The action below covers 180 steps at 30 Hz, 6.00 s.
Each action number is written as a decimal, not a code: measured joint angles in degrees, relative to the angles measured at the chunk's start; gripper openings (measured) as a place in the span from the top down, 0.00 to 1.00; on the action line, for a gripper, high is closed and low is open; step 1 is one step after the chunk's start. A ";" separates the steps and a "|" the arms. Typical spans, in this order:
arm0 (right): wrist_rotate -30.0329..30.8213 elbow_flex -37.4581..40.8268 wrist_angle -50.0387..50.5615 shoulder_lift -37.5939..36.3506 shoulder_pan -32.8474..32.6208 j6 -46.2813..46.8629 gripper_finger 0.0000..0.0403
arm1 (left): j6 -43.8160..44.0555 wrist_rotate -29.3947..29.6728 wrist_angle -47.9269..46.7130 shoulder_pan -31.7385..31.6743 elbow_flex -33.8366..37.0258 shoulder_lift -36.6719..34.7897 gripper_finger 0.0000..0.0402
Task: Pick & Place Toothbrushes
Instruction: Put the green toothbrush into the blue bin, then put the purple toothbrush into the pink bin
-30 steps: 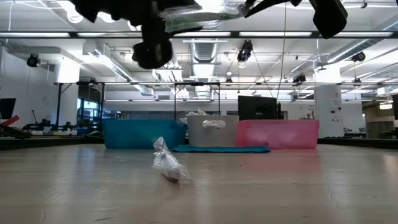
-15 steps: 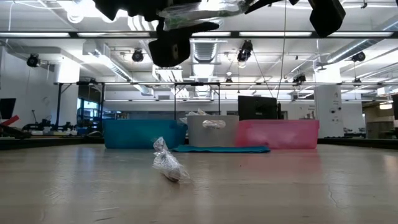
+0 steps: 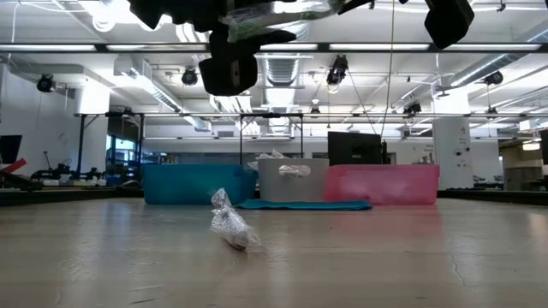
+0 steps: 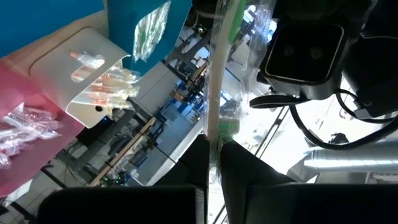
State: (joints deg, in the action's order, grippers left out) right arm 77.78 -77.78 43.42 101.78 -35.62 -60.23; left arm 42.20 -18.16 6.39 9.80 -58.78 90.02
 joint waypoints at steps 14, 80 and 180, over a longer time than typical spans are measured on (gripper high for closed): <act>0.10 0.00 -0.04 -0.02 0.00 -0.39 0.94 | 4.70 -0.18 -0.02 0.00 0.07 0.00 0.92; -21.42 31.41 28.63 -41.44 3.06 121.45 0.50 | -2.04 20.76 -37.54 -45.13 0.09 -7.61 0.92; -21.24 31.95 26.08 -40.85 3.02 115.51 0.52 | -15.58 -0.87 -43.69 -28.04 -21.84 -0.37 0.54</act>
State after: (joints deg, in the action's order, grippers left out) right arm 56.53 -45.82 69.49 60.93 -32.60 55.29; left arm 26.62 -19.03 -37.30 -18.24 -80.62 89.65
